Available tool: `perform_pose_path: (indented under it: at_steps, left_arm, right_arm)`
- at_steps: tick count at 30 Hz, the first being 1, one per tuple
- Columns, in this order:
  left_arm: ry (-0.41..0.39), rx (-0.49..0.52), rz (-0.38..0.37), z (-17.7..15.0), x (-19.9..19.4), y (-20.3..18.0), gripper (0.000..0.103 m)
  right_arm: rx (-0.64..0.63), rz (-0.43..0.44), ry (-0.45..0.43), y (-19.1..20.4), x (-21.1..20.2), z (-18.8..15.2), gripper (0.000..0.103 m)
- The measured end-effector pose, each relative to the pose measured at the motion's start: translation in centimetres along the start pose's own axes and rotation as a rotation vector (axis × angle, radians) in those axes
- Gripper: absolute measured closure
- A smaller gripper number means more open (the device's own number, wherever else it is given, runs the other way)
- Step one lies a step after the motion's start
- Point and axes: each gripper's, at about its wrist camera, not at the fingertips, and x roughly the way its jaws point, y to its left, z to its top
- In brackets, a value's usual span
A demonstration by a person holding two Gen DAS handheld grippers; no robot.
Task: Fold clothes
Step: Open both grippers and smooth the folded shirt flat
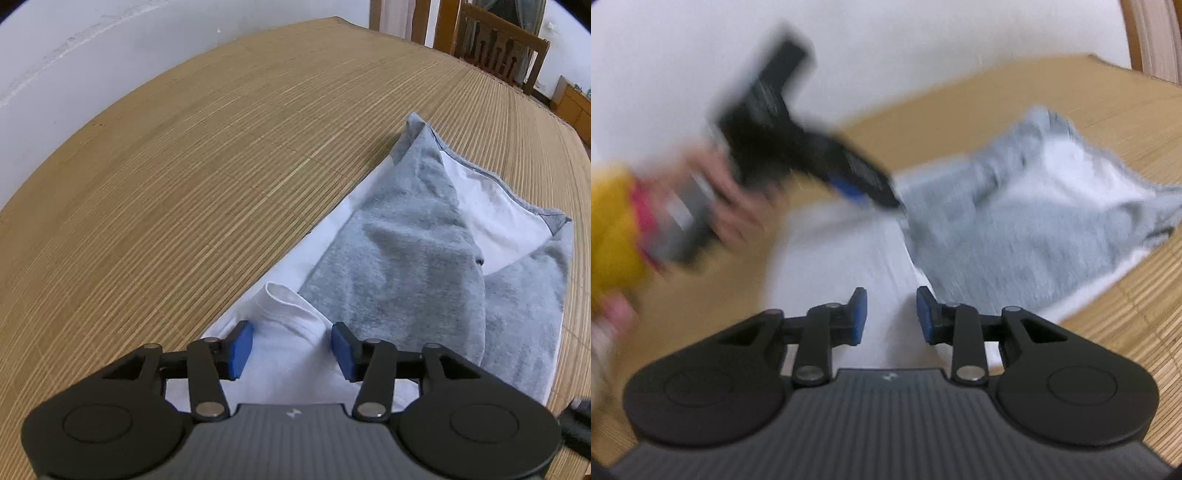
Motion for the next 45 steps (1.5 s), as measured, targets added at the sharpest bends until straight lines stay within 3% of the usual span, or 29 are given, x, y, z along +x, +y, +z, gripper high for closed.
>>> perform_pose_path:
  at_steps: [1,3,7,11,17,20,23,25,27,29,31,34,37,38,40,44,45]
  left_arm:
    - [-0.008,0.000,-0.007,0.0,-0.4,0.3,0.054]
    - [-0.049,0.004,-0.023,-0.4,-2.1,1.2,0.053]
    - [-0.115,0.024,-0.014,-2.7,-5.9,4.7,0.043]
    - [-0.130,0.064,0.046,-4.7,-6.8,7.5,0.043]
    - [-0.172,0.098,-0.103,-3.5,-6.0,6.6,0.043]
    - [-0.175,0.187,-0.169,-2.9,-5.3,4.4,0.043]
    - [-0.174,0.308,-0.093,-2.4,-3.2,1.6,0.043]
    - [-0.145,0.325,-0.049,-2.1,-1.1,0.7,0.043]
    - [-0.147,0.312,-0.033,-1.8,0.3,0.3,0.037]
    - [-0.157,0.289,-0.062,-1.4,0.5,0.6,0.039]
    - [-0.157,0.272,-0.112,-1.2,0.3,1.0,0.039]
    - [-0.198,0.277,-0.124,-1.1,-1.0,1.3,0.039]
    - [-0.244,0.244,-0.127,-0.9,-2.8,2.2,0.037]
    - [-0.254,0.239,-0.118,-0.8,-3.2,2.5,0.037]
    - [-0.258,0.238,-0.094,-1.0,-3.7,3.3,0.034]
    - [-0.214,0.252,-0.022,-2.7,-3.5,5.5,0.034]
    - [-0.199,0.250,-0.006,-3.1,-3.2,6.0,0.034]
  right_arm:
    - [-0.028,-0.048,0.021,0.5,0.0,0.1,0.068]
    - [-0.009,-0.059,0.026,0.9,-1.3,0.6,0.069]
    - [-0.007,-0.024,-0.004,3.3,-4.8,0.5,0.062]
    - [-0.049,0.034,-0.007,6.7,-5.7,-0.4,0.061]
    - [-0.232,0.020,0.005,11.5,-2.0,-0.7,0.062]
    - [-0.207,-0.070,0.003,10.7,-0.8,0.1,0.062]
    - [-0.131,-0.262,0.013,8.3,-0.2,0.5,0.062]
    - [-0.103,-0.437,0.032,6.6,0.1,0.4,0.062]
    - [-0.045,-0.559,0.073,4.4,-0.2,0.4,0.060]
    - [0.052,-0.522,0.049,3.4,-2.1,0.7,0.061]
    - [0.115,-0.411,-0.032,3.9,-3.9,1.3,0.060]
    - [0.064,-0.176,-0.098,6.4,-4.6,2.1,0.061]
    - [-0.048,-0.013,-0.056,8.9,-2.1,2.7,0.062]
    - [-0.097,0.005,-0.043,9.5,-1.0,2.8,0.062]
    - [-0.143,-0.044,-0.019,9.4,1.4,3.0,0.063]
    - [0.031,-0.202,0.015,4.5,2.7,3.3,0.062]
    - [0.082,-0.196,0.008,3.8,2.1,3.1,0.062]
